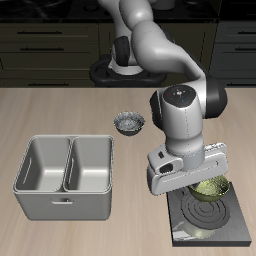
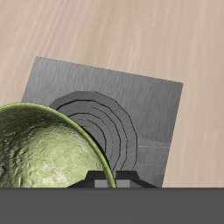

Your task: Place the green bowl on the flat stove

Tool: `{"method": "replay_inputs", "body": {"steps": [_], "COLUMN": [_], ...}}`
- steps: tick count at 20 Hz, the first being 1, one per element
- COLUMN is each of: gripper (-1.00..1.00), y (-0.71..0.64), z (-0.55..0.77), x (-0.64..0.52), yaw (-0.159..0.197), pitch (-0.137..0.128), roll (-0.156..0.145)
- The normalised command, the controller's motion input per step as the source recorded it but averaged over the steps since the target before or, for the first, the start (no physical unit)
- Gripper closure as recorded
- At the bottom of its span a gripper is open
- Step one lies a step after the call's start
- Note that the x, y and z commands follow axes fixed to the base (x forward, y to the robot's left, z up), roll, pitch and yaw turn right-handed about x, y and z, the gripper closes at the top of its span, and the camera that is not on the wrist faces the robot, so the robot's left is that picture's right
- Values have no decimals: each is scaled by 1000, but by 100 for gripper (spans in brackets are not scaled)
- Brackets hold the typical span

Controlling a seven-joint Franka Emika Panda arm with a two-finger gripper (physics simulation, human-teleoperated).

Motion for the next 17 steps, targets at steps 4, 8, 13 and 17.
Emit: {"method": "replay_inputs", "body": {"steps": [4, 8, 13, 17], "gripper": [100, 100, 100, -100], "y": [-21, -1, -49, -71], "z": [-230, -231, -154, -49], "x": [62, 81, 35, 25], "yaw": [49, 65, 39, -23], "pitch": [-5, -11, -13, 18], "roll": [11, 5, -60, 17]}}
